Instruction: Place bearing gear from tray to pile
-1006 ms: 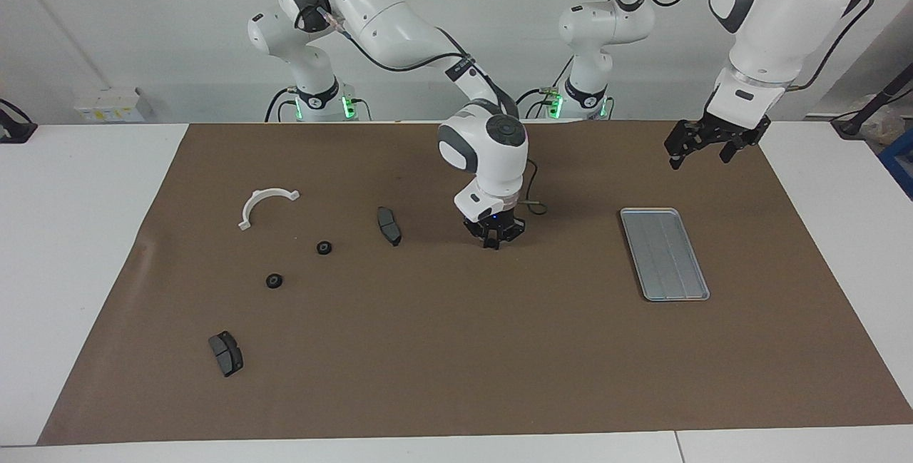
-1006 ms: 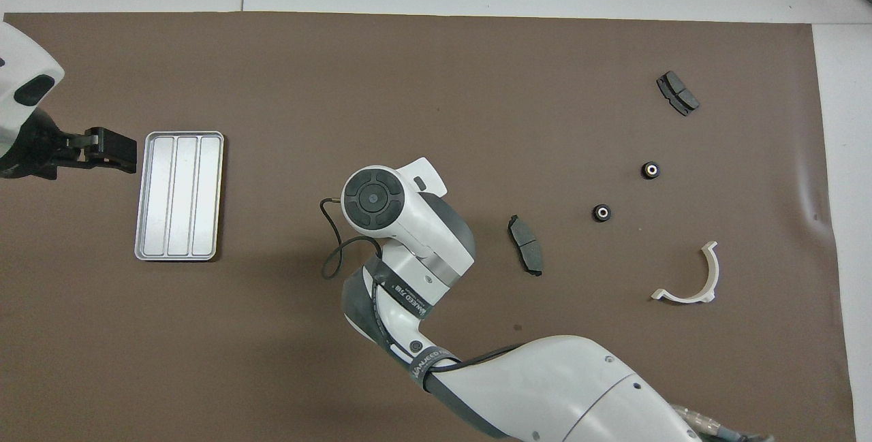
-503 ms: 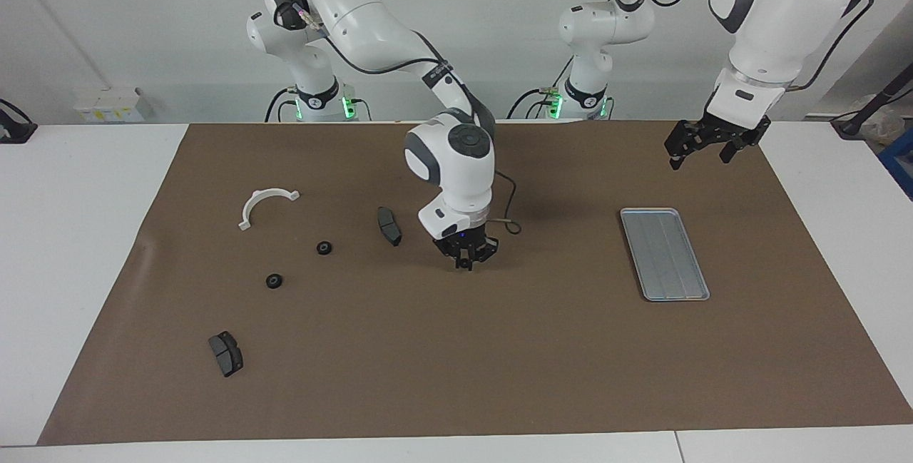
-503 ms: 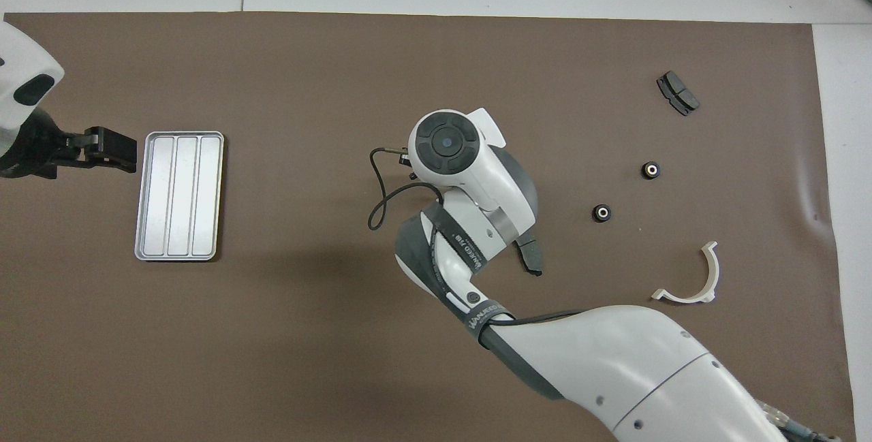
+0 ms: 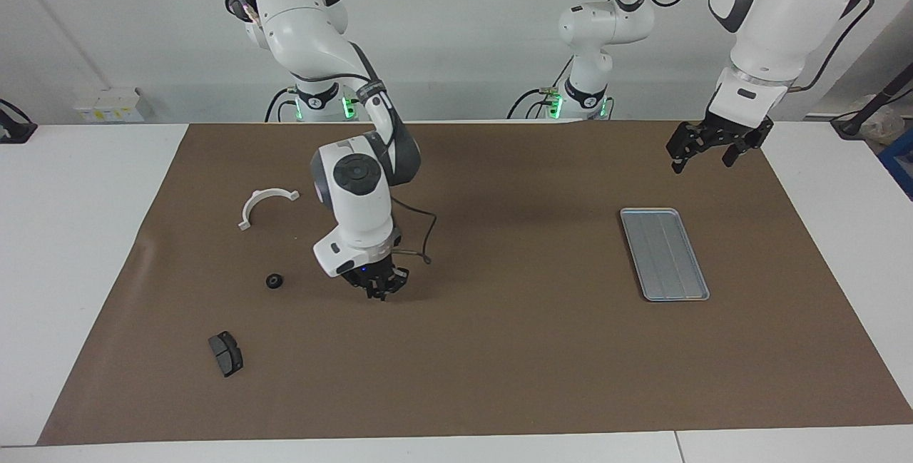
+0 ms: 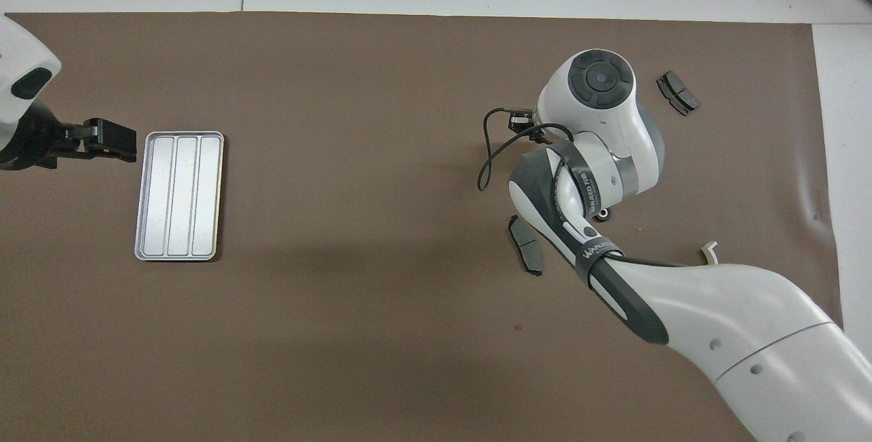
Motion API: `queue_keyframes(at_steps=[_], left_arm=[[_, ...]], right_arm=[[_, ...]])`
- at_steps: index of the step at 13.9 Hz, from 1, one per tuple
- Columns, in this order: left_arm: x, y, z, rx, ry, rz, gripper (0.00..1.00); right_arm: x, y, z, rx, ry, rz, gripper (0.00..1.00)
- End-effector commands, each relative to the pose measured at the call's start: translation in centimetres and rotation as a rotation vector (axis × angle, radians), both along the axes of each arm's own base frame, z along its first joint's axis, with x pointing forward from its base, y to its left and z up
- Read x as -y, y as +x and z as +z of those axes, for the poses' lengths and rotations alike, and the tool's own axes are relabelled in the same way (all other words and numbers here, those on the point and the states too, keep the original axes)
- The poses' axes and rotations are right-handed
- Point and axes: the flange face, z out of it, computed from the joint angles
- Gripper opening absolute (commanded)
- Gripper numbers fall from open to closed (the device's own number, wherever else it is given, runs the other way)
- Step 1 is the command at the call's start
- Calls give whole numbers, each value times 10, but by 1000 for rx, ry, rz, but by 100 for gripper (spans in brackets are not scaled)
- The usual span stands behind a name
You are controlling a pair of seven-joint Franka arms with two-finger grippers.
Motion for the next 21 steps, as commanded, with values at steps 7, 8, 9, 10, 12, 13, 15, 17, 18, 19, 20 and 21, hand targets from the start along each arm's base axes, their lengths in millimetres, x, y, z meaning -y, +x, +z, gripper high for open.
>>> queue_keyframes(at_steps=[7, 8, 9, 10, 12, 13, 15, 17, 18, 19, 20, 21], left_arm=[[-8, 3, -3, 26, -95, -50, 100], [-9, 3, -3, 26, -94, -48, 100], [-10, 3, -3, 26, -94, -47, 100], [-8, 3, -3, 25, -94, -50, 100], [-8, 3, -3, 25, -95, -48, 100], [-8, 3, -3, 25, -95, -48, 100], [-8, 3, -3, 25, -95, -48, 100], [-7, 3, -3, 25, -95, -47, 100], [-5, 3, -3, 25, -95, -50, 100], [-4, 3, -2, 28, -93, -58, 100], [-4, 3, -2, 26, -93, -58, 100], [-3, 3, -3, 23, -93, -59, 100]], right_arm=[[100, 6, -14, 19, -3, 80, 100], [100, 5, -11, 17, -2, 81, 100], [99, 5, -3, 26, -2, 85, 100], [100, 5, 7, 34, -2, 84, 100], [103, 2, 28, 38, -7, 94, 100], [110, 0, 39, 35, -12, 113, 100], [131, -8, 68, 15, -23, 158, 100], [138, -19, 110, 15, 16, 173, 100], [142, -25, 130, 15, 27, 176, 100], [144, -31, 150, 14, 26, 183, 100], [143, -38, 173, 18, 22, 189, 100], [141, -42, 196, 24, 20, 191, 100]])
